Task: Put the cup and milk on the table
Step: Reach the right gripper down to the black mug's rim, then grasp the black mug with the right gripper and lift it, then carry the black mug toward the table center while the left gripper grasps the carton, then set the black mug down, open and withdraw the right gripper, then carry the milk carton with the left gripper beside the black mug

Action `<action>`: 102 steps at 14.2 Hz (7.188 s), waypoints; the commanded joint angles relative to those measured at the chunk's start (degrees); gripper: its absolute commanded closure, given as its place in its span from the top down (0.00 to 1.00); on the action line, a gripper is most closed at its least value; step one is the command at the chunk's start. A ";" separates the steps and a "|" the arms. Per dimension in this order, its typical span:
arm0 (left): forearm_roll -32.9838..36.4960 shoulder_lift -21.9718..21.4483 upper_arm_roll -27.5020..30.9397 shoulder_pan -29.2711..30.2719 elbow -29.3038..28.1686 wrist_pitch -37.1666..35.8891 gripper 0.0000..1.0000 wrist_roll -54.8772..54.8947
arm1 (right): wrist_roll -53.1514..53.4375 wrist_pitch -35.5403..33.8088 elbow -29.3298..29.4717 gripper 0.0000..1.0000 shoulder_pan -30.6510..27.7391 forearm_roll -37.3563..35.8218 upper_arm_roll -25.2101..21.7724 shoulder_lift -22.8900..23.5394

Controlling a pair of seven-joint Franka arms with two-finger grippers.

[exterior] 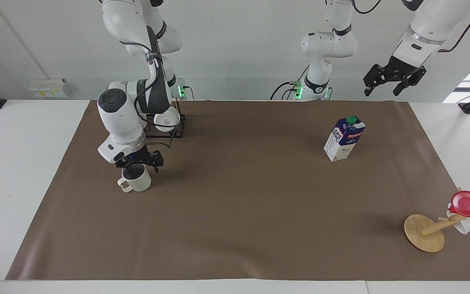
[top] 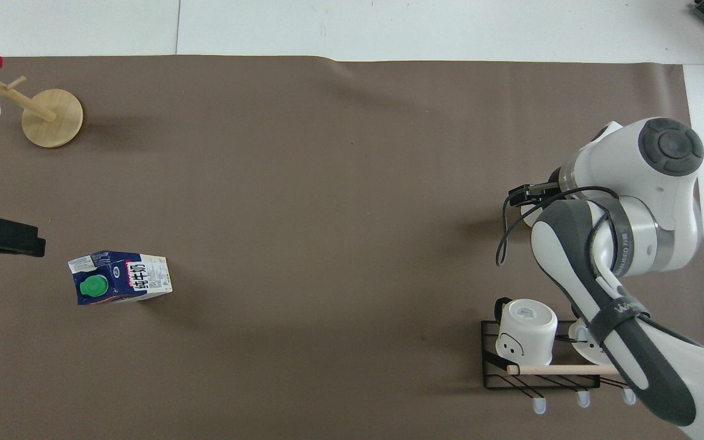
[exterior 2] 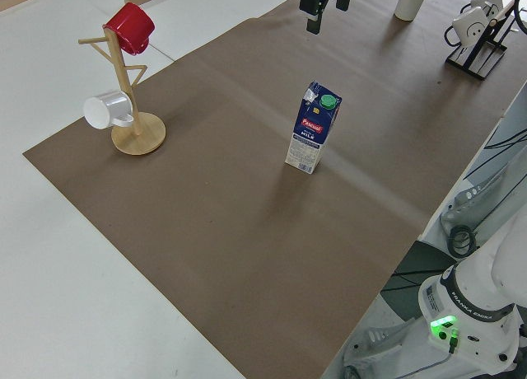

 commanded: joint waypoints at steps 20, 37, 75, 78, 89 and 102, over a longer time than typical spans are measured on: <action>-0.64 -1.06 -0.29 0.80 -1.50 0.57 1.00 -0.02 | 8.07 -14.32 8.74 0.00 4.63 0.65 0.35 -4.18; -0.55 -17.23 -2.75 0.54 -35.51 30.09 1.00 -6.96 | 38.40 -1.52 7.97 0.00 28.90 3.03 1.05 3.81; 3.84 -17.32 -2.66 0.80 -49.22 48.82 1.00 -6.70 | 25.51 -8.78 7.61 1.00 18.90 1.88 0.35 -9.36; 4.98 -17.32 -2.66 1.24 -49.14 48.73 0.84 -6.70 | 19.54 -14.40 7.52 1.00 13.80 1.88 0.35 -12.35; 5.34 -17.32 -2.75 1.24 -48.96 48.38 0.64 -6.70 | -2.10 -30.49 8.92 1.00 -8.44 1.79 0.18 -20.27; 5.34 -14.87 -12.57 -0.34 -41.60 45.22 0.52 -21.96 | -2.37 -41.49 21.15 1.00 -7.50 0.04 1.40 -21.32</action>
